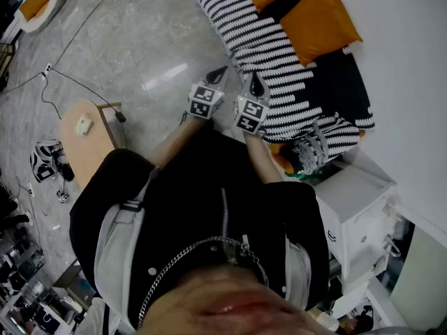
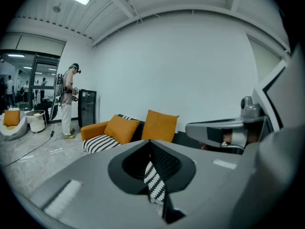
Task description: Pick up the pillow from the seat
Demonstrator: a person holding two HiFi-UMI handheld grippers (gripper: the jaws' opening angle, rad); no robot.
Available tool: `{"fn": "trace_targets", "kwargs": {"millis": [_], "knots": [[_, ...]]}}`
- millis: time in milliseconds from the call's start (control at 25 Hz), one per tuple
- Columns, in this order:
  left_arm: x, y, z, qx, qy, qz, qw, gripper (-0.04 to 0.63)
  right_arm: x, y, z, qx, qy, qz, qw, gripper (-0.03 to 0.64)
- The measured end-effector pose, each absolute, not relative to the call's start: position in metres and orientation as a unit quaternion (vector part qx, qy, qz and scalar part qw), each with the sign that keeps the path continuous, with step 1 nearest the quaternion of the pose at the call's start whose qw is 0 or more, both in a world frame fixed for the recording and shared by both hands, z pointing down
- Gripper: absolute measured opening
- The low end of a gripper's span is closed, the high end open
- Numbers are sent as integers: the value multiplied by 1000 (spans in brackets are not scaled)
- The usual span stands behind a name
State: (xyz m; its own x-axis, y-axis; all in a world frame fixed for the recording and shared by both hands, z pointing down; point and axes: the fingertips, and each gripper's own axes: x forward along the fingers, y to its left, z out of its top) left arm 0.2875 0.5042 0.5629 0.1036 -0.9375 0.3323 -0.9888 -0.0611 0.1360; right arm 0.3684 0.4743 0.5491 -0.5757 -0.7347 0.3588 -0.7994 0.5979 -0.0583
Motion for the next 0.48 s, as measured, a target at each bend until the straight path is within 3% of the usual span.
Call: {"fn": "trace_targets", "kwargs": {"millis": [480], "knots": [[288, 489, 561, 731, -659, 77, 161, 9, 373, 462, 542, 442, -881, 117, 119, 2]]}}
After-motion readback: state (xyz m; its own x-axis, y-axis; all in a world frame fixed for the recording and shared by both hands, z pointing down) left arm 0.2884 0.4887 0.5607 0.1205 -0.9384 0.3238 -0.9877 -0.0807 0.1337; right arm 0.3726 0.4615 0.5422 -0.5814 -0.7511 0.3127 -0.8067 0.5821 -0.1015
